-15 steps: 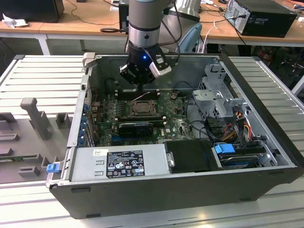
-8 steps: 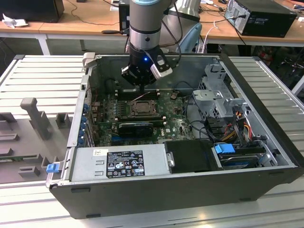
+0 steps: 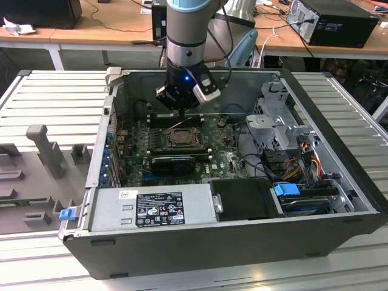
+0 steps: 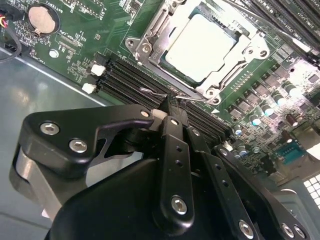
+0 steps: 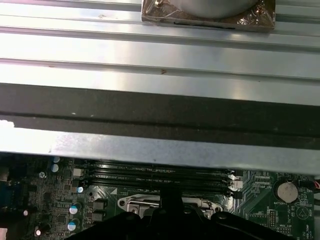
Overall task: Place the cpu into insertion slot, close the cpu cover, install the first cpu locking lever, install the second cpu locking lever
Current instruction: 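Install the first cpu locking lever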
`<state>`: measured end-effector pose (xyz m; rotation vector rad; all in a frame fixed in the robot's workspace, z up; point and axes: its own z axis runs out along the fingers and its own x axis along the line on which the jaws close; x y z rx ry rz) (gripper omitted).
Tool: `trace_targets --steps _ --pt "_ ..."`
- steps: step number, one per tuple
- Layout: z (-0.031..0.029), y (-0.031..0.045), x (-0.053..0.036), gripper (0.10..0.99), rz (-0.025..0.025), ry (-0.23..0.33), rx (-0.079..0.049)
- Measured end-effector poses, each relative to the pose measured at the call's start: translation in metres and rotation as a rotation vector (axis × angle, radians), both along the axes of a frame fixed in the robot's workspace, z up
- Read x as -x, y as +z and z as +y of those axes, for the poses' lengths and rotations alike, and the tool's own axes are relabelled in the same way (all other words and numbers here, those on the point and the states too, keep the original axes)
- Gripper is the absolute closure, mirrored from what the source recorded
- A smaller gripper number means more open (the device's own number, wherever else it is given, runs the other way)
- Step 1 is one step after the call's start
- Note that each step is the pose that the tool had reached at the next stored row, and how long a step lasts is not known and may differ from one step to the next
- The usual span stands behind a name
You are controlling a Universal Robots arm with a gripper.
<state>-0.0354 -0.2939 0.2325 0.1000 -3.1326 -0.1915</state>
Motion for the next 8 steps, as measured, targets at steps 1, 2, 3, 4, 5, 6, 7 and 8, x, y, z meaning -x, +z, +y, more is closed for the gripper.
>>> trace_targets --steps 1,2,3,4,5,6,7,8 --pt "0.0000 -0.0003 0.0000 0.980 0.0001 0.000 0.000" --pt "0.0000 -0.0008 -0.0001 0.980 0.0000 0.001 -0.001" --pt "0.0000 -0.0012 -0.0001 0.980 0.0000 0.002 -0.001" --pt "0.0002 -0.0013 -0.0001 0.980 0.0000 0.003 -0.001" --pt "0.0004 -0.0014 -0.0002 0.980 0.0000 0.003 -0.001" --pt "0.0005 -0.0017 -0.0004 0.980 -0.0001 0.004 -0.001" --pt "0.0006 -0.0022 -0.0007 0.980 -0.0001 0.005 -0.001" --pt "0.0008 -0.0031 -0.0014 0.980 0.0000 0.008 -0.002"
